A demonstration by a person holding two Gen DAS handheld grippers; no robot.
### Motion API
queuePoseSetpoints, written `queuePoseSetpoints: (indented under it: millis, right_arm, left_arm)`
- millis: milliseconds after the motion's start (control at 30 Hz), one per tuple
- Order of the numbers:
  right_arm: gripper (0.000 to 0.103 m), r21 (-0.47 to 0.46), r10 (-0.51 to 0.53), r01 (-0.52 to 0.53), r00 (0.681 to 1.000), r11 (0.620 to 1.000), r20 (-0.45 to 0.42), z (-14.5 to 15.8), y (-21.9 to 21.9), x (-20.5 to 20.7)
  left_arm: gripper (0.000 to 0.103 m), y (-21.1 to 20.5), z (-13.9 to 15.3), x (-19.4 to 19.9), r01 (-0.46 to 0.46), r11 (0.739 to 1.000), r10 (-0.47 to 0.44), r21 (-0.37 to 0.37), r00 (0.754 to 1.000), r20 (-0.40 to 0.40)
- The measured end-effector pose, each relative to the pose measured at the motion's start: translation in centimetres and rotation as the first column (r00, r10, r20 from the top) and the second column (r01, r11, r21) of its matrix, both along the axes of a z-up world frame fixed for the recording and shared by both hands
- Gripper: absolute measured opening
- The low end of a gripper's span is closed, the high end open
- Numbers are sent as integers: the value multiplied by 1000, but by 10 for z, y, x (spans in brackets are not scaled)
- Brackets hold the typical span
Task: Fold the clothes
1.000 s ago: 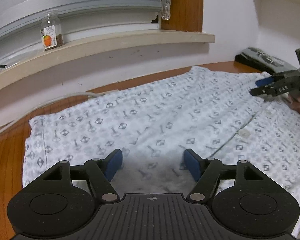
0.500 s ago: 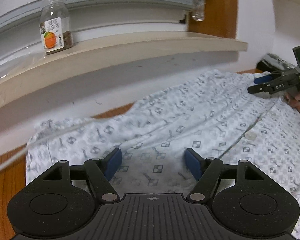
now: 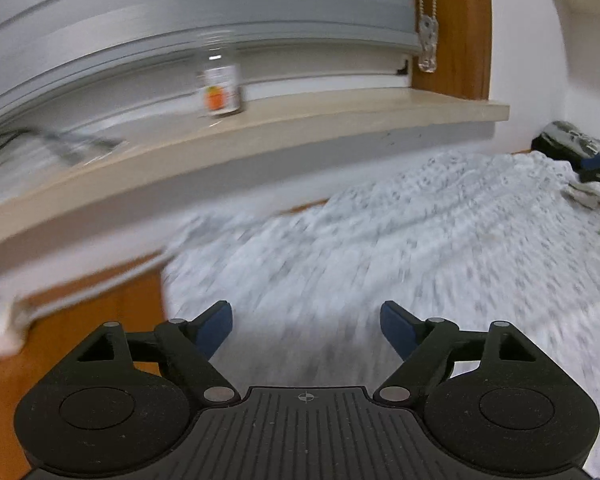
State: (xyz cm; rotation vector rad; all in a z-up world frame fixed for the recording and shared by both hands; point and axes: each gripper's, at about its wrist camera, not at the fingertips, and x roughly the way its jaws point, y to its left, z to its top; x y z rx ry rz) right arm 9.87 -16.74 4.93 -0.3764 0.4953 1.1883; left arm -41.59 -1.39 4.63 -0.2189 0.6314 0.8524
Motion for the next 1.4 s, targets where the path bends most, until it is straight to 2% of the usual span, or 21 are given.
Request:
queuePoseSetpoints:
  millis: [200,300,433,500,533,600,700,733,767,867,967,1033,1100,1167,1200,1267,1333,1400]
  right_arm:
    - [86,-44,-127,129,990,991,55,-18,-59,12]
    - [86,-43,-163,165,986,985,32,-27,-86,17]
    - [86,-51,-183,181,983,982,-30,-36,-103,24]
    - [86,-43,-185,182,980,982,-78,-41,-104,28]
    - [86,-35,-186,183,979,982,-90,-42,-103,29]
    - [83,-19,-187,186,976,982,-109,-43,-103,31]
    - [63,1,-183,185,975,983,-124,-41,-95,34]
    - [35,4,-184,186,975,983,-124,-40,-91,36]
    - [16,13,-175,178,975,984,-136,-39,-89,38]
    - [10,67,-185,192,978,979,-94,-29,-84,39]
    - [9,97,-197,199,980,975,-32,-17,-73,36]
    - [9,78,-216,214,976,974,16,-18,-61,32]
    - [10,31,-222,221,975,975,29,-23,-50,29]
    - [13,22,-228,228,973,973,26,-26,-50,27]
    - [17,23,-232,232,972,972,19,-26,-53,26]
    - [44,34,-234,234,972,972,-4,-24,-61,24]
    - [54,53,-219,220,975,974,-28,-20,-76,17]
    - [56,57,-193,195,980,979,-47,-16,-96,5]
  left_arm:
    - [84,-44,-16,-45,-30,997,28,-69,999,-36]
    - [83,-53,-18,-55,-38,996,36,-84,999,-20]
    - [73,-59,-19,-58,-20,997,20,-71,1000,-5]
    - [64,-62,-19,-59,-20,998,21,-54,1000,6]
    - [55,-62,-19,-60,-25,999,25,-47,1000,11]
    - [55,-59,-20,-61,-32,999,33,-40,999,16]
    - [55,-54,-19,-61,-38,998,39,-43,999,11]
    - [55,-53,-19,-60,-39,998,39,-44,999,7]
    - [55,-51,-19,-60,-40,998,40,-45,999,4]
    - [55,-48,-18,-59,-44,998,43,-48,999,-8]
    - [56,-50,-14,-58,-63,997,62,-46,998,-32]
    - [56,-54,-8,-53,-90,996,90,-8,994,-58]
    - [56,-58,0,-45,-82,996,83,24,995,-51]
    - [62,-62,7,-31,-45,999,46,31,999,-16]
    - [63,-64,8,-21,-18,999,18,30,1000,1]
    - [67,-63,8,2,30,999,-30,22,999,22]
    - [68,-63,7,25,77,997,-78,14,996,41]
    - [70,-60,1,47,108,994,-108,8,993,50]
